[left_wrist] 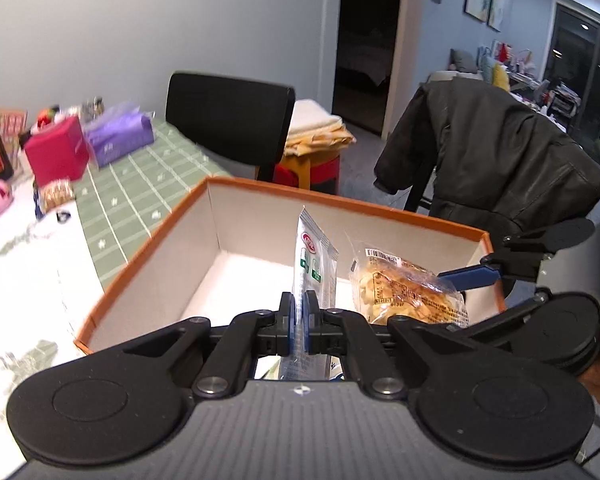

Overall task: Organize snacks
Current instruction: 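Carry both packs over the orange box and open both tools to drop them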

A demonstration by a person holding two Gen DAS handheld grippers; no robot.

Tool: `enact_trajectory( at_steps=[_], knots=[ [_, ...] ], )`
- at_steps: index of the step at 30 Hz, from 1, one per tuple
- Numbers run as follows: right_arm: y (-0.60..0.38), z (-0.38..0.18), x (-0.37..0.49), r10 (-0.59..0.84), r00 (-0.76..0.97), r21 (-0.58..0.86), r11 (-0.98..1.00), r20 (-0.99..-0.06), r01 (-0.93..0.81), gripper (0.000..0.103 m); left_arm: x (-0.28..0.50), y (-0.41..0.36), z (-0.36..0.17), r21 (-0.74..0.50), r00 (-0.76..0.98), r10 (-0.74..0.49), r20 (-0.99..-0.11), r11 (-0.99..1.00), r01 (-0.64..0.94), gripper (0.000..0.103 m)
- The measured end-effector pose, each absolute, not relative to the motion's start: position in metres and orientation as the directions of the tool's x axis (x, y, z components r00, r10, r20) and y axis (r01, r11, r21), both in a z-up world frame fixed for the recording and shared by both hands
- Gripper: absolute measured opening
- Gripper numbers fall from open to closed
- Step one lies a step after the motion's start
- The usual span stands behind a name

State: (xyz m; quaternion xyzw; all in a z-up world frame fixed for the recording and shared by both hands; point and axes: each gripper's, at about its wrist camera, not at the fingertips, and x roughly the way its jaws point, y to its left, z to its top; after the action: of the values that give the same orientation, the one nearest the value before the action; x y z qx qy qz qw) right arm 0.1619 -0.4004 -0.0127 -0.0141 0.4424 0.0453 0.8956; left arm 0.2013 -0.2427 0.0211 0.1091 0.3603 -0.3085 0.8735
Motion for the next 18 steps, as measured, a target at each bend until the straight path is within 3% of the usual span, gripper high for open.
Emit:
enact_trajectory(
  at_steps=[18],
  knots=[
    [-0.389,-0.025,0.169,0.032,0.601,-0.036,0.994,-0.799,-0.101,0.067,0.203,-0.246,0.002,-0.025,0.537,-0.405,-0.74,0.815,0.579,0.01]
  ],
)
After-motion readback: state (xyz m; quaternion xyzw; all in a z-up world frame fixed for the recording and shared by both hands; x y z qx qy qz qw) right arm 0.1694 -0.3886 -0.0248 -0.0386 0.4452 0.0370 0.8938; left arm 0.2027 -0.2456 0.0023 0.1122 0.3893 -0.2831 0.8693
